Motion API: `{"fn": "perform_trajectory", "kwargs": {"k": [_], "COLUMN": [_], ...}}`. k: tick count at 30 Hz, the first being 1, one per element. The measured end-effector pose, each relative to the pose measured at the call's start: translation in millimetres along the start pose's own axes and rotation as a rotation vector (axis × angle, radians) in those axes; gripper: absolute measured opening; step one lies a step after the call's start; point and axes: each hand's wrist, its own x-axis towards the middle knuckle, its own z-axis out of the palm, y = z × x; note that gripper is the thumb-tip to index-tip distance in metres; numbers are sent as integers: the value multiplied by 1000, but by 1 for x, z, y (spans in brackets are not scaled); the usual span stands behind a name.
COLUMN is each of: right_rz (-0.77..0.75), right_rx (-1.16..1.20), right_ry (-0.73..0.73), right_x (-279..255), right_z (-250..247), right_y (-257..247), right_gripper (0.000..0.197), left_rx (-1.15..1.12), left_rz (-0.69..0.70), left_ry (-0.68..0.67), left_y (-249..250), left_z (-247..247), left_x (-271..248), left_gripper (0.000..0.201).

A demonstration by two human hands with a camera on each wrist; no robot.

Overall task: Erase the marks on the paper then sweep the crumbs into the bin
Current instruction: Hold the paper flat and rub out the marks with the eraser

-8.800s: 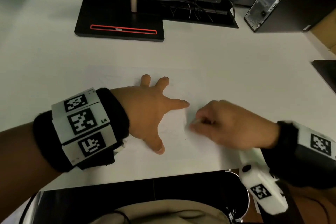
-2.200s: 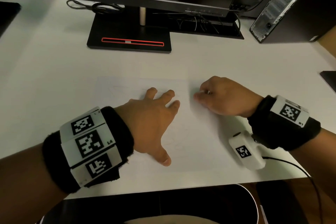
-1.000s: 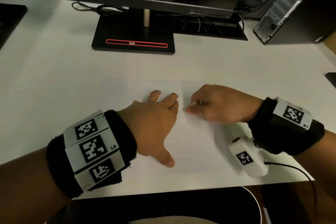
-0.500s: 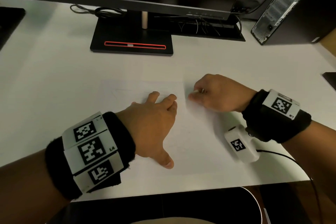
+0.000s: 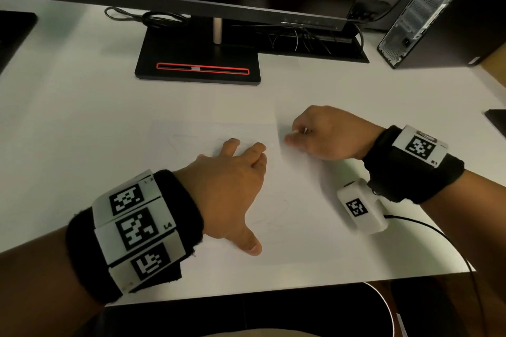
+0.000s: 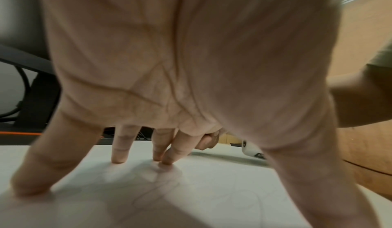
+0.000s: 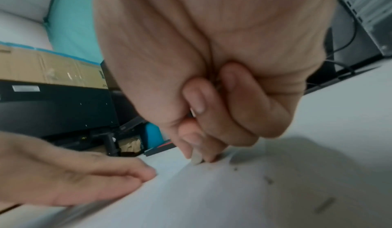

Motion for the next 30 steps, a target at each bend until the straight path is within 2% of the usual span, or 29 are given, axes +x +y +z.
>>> {"fn": "perform_trajectory", "kwargs": {"k": [2, 5, 10, 14, 18, 20, 24, 30], "right_rz": [-22, -88, -28, -132, -29, 0, 29, -1], "right_rx": [-22, -44, -47, -26, 54, 115, 190, 75], "right_ry": [10, -116, -10, -148, -87, -102, -130, -112], "right_x": [0, -4, 4, 0, 7, 6, 5, 2], "right_z": [2, 5, -3, 2, -3, 0, 1, 1], "right_y": [-2, -10, -1, -9, 4, 6, 7, -2], "right_gripper": [45, 47, 45, 47, 47, 44, 40, 39], "left_rx": [-7, -9, -6, 5, 56, 45, -52, -66], "left_rz": [2, 7, 9, 14, -34, -94, -141, -155], "left_ry": [1, 14, 29, 71, 95, 104, 140, 109], "left_y": [0, 0, 0, -2, -3, -8, -30, -38], "left_z": [0, 0, 1, 3, 8, 9, 4, 5], "left_x": [0, 0, 1, 0, -1, -2, -3, -1], "left_gripper": [134, 133, 133, 131, 135, 139, 130, 131]}}
